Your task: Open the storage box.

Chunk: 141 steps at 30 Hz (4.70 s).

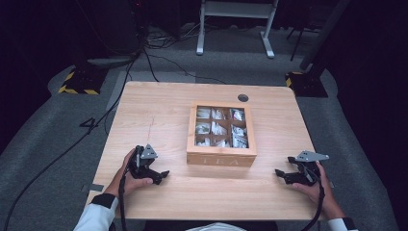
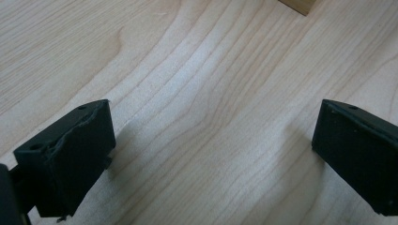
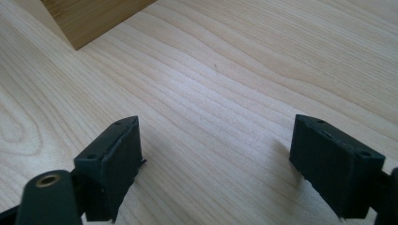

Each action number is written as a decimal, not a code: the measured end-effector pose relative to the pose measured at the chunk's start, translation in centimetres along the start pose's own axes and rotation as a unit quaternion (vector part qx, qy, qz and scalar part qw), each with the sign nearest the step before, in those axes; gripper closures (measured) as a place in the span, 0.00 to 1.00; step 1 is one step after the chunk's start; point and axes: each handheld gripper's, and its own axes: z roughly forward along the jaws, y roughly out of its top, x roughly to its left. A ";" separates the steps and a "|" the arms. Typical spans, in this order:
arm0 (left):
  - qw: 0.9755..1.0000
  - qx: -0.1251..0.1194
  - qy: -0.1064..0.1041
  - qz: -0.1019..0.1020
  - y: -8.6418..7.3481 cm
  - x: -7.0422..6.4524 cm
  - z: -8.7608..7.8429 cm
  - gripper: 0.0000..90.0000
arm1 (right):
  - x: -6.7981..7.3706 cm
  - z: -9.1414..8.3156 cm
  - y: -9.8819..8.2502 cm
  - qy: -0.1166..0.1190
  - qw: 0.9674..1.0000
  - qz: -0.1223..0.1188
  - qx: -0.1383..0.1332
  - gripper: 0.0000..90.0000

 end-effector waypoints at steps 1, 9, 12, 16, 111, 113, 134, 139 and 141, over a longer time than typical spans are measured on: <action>1.000 0.000 -0.001 -0.001 0.0 0.0 0.0 0.00 | 0.0 0.0 0.0 0.000 1.000 -0.001 -0.001 0.20; 1.000 0.001 0.000 -0.002 0.0 -0.1 0.0 0.00 | 0.8 0.1 0.5 0.020 1.000 -0.007 -0.004 0.26; 1.000 0.001 0.000 -0.002 0.0 -0.1 0.0 0.00 | 1.3 -0.2 1.3 0.030 0.999 -0.008 -0.018 0.28; 1.000 0.000 0.002 -0.003 -0.1 -0.1 -0.1 0.01 | 2.3 -0.5 2.9 0.041 0.998 -0.022 -0.038 0.30; 0.989 -0.126 -0.007 0.082 10.3 -3.4 -1.7 0.23 | 6.3 -1.3 13.1 0.051 0.986 -0.046 -0.151 0.44; 0.987 -0.129 -0.002 0.095 10.9 -3.7 -1.7 0.23 | 6.3 -1.5 13.4 0.044 0.985 -0.050 -0.160 0.45; 0.974 -0.156 0.044 0.156 16.1 -4.1 -2.6 0.26 | 6.2 -1.7 14.0 0.039 0.984 -0.044 -0.169 0.45; 0.971 -0.170 0.043 0.165 16.7 -4.0 -2.7 0.29 | 6.1 -2.0 14.3 0.040 0.982 -0.040 -0.178 0.46; 0.968 -0.174 0.040 0.176 16.8 -4.1 -2.8 0.38 | 6.0 -2.1 14.5 0.040 0.981 -0.040 -0.185 0.46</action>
